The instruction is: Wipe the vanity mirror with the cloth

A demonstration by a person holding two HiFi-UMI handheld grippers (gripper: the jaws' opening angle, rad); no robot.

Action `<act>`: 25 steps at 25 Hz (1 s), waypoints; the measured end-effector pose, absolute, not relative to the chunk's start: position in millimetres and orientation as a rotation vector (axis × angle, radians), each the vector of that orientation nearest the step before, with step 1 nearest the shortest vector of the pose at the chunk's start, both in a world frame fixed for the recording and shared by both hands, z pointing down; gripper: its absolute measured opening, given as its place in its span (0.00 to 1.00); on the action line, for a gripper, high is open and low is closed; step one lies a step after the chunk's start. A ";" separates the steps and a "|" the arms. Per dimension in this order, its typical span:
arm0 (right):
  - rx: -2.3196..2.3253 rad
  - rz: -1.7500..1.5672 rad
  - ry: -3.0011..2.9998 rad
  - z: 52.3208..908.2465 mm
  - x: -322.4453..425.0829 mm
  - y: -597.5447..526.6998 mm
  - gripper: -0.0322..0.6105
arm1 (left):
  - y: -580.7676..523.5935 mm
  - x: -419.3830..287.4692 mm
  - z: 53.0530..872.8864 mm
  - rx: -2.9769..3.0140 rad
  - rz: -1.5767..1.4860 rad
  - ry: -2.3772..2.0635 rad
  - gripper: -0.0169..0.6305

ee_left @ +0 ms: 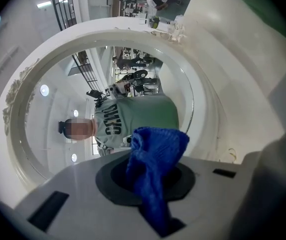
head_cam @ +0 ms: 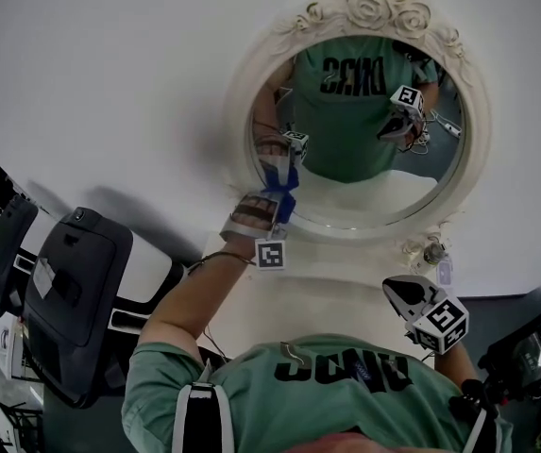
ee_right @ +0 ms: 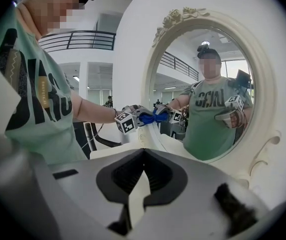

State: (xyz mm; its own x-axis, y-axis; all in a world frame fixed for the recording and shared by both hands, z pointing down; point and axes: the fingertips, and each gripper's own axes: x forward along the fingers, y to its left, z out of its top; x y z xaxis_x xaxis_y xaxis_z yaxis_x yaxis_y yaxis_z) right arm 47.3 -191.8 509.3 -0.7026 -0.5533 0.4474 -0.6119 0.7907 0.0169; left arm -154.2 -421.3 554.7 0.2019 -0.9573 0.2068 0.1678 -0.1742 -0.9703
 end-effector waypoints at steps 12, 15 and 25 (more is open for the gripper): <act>1.024 0.263 -2.487 522.8 104.9 -175.4 0.07 | -397.5 -15.1 567.4 -1.421 -1.071 0.733 0.12; 1.099 0.298 -2.454 525.7 133.6 -165.5 0.07 | -386.2 42.9 572.5 -1.449 -0.999 0.665 0.12; 1.305 0.392 -2.364 544.1 218.2 -138.3 0.07 | -365.2 176.2 592.4 -1.519 -0.878 0.555 0.11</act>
State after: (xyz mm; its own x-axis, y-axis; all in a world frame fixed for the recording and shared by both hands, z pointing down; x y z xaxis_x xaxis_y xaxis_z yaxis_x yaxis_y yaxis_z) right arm 218.2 -138.3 544.1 -0.4777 -0.7366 0.4788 -0.8516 0.5221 -0.0464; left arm 176.2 -365.2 592.4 0.5963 -0.7753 0.2083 0.1446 -0.1516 -0.9778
